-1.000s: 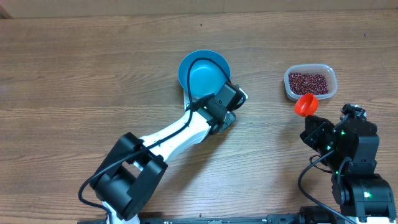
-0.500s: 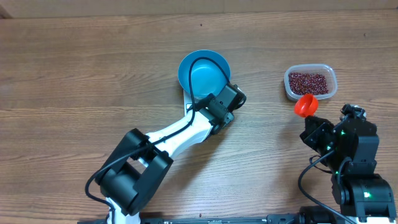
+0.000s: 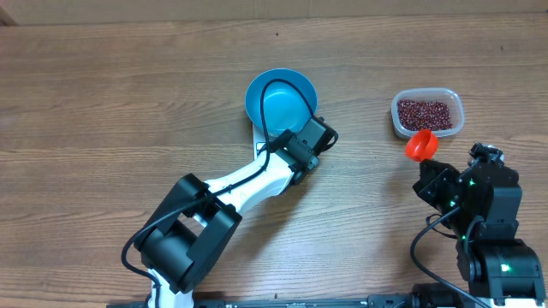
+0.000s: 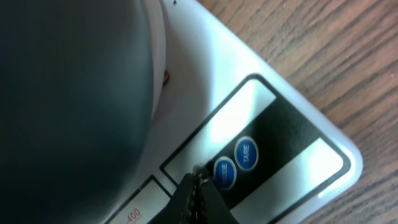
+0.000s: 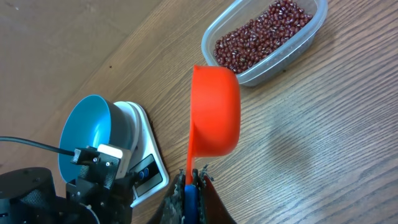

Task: Scoop item into bowl and weigh 150g on scale
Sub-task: 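Press the scale's TARE button with the left gripper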

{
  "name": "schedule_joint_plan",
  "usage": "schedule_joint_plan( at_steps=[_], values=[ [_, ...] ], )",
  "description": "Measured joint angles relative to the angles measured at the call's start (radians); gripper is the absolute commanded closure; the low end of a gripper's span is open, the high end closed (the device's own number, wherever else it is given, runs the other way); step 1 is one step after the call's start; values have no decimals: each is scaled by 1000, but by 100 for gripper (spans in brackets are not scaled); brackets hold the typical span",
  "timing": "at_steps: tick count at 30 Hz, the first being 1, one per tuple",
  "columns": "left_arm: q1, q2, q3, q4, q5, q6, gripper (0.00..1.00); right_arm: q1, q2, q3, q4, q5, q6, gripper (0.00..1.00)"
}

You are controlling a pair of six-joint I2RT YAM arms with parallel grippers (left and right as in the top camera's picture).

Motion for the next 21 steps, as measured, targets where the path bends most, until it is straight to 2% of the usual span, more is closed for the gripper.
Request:
schedule_joint_plan(
  at_steps=[21],
  values=[
    [0, 0, 0, -29, 0, -23, 96, 0, 0, 0, -7, 0, 0, 96]
  ],
)
